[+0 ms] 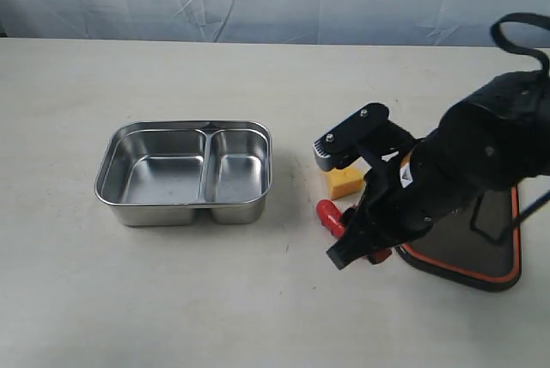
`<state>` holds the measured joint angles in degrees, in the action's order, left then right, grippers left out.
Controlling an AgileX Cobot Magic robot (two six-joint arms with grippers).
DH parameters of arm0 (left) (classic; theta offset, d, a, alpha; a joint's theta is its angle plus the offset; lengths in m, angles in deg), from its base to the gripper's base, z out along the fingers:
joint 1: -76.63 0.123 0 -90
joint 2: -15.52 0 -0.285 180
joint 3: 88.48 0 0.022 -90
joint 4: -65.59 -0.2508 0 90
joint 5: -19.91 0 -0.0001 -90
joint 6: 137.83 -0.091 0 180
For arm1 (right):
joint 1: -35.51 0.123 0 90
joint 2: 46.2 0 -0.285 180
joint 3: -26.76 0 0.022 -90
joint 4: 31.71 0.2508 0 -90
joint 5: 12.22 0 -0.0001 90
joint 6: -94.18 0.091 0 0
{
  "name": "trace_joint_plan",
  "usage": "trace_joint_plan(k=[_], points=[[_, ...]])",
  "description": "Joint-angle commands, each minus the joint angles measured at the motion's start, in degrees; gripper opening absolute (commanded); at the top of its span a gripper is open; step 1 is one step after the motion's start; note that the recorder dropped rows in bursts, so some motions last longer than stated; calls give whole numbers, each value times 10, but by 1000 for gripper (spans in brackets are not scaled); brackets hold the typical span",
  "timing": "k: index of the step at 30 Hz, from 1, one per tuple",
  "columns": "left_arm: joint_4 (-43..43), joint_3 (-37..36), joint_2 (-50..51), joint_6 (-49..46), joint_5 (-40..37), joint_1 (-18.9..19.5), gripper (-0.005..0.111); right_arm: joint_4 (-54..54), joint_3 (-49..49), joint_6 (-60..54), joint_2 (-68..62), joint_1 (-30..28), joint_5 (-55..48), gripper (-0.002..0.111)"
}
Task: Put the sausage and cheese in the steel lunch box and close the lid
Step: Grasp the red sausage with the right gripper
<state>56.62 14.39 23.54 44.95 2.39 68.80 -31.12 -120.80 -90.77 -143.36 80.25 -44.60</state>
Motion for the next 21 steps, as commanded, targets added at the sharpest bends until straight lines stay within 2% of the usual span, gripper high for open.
trace_joint_plan(k=[1, 8, 17, 21], points=[[-2, -1, -2, 0, 8, 3, 0, 47, -21, -5, -46, 0, 4, 55], [-2, -1, -2, 0, 8, 3, 0, 35, -24, -5, -80, 0, 69, 55], [-2, -1, -2, 0, 8, 3, 0, -38, -25, 8, -122, 0, 90, 55], [-2, -1, -2, 0, 8, 3, 0, -37, -25, 8, -145, -7, 99, 55]])
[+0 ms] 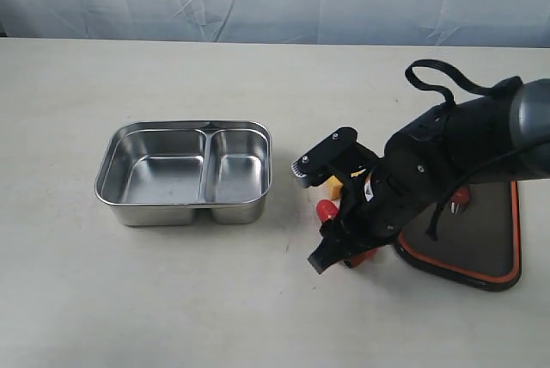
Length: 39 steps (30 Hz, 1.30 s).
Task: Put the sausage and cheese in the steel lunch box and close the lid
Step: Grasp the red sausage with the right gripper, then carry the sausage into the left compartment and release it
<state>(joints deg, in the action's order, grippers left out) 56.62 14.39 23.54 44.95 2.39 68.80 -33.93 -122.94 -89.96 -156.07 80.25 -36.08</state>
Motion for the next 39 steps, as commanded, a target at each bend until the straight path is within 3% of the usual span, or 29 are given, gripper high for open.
trace_joint_plan(k=[1, 4, 9, 18, 23, 29, 39], points=[[-2, -1, -2, 0, 8, 3, 0, -9, -3, 1, -24, -7, 15, 55], [-2, -1, -2, 0, 8, 3, 0, -9, -3, 1, -35, -7, 18, 46], [-2, -1, -2, 0, 8, 3, 0, -7, -3, 1, -33, -7, 15, 0], [-2, -1, -2, 0, 8, 3, 0, 43, -17, 3, 85, -6, -6, 0], [-2, -1, -2, 0, 8, 3, 0, 183, -80, -37, 128, 0, 58, 0], [-2, -1, -2, 0, 8, 3, 0, 209, -205, -144, 42, 54, 44, 0], [-2, -1, -2, 0, 8, 3, 0, 237, -458, -147, -185, 71, -134, 0]])
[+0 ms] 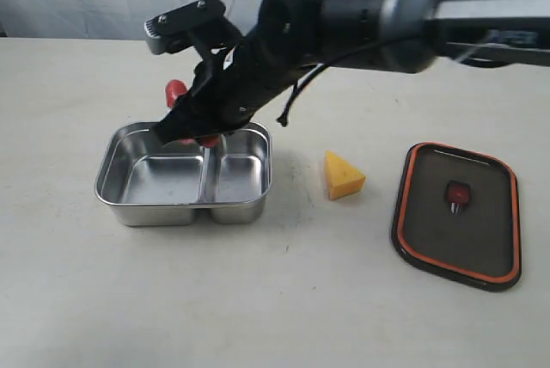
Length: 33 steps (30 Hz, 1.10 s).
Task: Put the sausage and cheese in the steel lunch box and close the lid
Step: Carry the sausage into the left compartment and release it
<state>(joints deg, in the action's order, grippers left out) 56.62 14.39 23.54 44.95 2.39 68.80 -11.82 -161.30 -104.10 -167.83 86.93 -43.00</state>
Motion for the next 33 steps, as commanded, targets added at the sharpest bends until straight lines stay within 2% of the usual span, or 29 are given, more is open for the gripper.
trace_joint_plan(k=[1, 7, 13, 15, 16, 17, 18, 20, 26, 30, 33], points=[[-2, -1, -2, 0, 8, 3, 0, 16, -90, -7, -82, 8, -73, 0], [-2, -1, -2, 0, 8, 3, 0, -2, -124, -18, -124, 38, -72, 0], [-2, -1, -2, 0, 8, 3, 0, -53, -124, -16, -133, 40, -74, 2], [-2, -1, -2, 0, 8, 3, 0, -65, -124, -14, -134, 40, -75, 9], [-2, -1, -2, 0, 8, 3, 0, -66, -124, -9, -135, 40, -75, 24], [-2, -1, -2, 0, 8, 3, 0, -66, -124, -4, -137, 40, -75, 31], [-2, -1, -2, 0, 8, 3, 0, -66, -124, 2, -137, 40, -76, 48], [-2, -1, -2, 0, 8, 3, 0, -64, -129, 19, -137, 40, -95, 59], [-2, -1, -2, 0, 8, 3, 0, -70, -135, 59, -71, 40, -209, 54], [-2, -1, -2, 0, 8, 3, 0, -235, -113, 197, 6, 39, -313, 52], [-2, -1, -2, 0, 8, 3, 0, -350, -47, 272, 56, 39, -315, 51]])
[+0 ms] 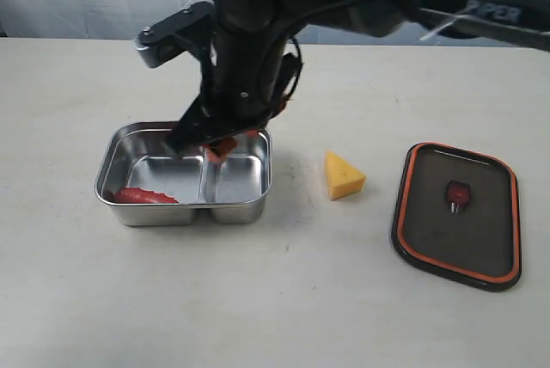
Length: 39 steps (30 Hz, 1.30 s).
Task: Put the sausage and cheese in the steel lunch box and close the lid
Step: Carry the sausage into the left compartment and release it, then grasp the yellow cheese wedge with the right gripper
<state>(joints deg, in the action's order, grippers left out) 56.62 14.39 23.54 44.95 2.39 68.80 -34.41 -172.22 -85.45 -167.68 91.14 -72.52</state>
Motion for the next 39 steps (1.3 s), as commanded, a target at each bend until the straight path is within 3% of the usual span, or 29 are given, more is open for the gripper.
trace_joint_plan(k=[1, 5, 13, 21, 39], points=[[-2, -1, -2, 0, 8, 3, 0, -151, 81, 101, 68, -3, -18, 51], [-2, -1, -2, 0, 8, 3, 0, -195, 169, 154, 106, -26, 30, 51], [-2, -1, -2, 0, 8, 3, 0, -90, 239, 142, 93, -143, 142, 51], [-2, -1, -2, 0, 8, 3, 0, -140, 239, 135, 40, -151, 166, 64], [-2, -1, -2, 0, 8, 3, 0, -71, 239, 131, -24, -179, 239, 64]])
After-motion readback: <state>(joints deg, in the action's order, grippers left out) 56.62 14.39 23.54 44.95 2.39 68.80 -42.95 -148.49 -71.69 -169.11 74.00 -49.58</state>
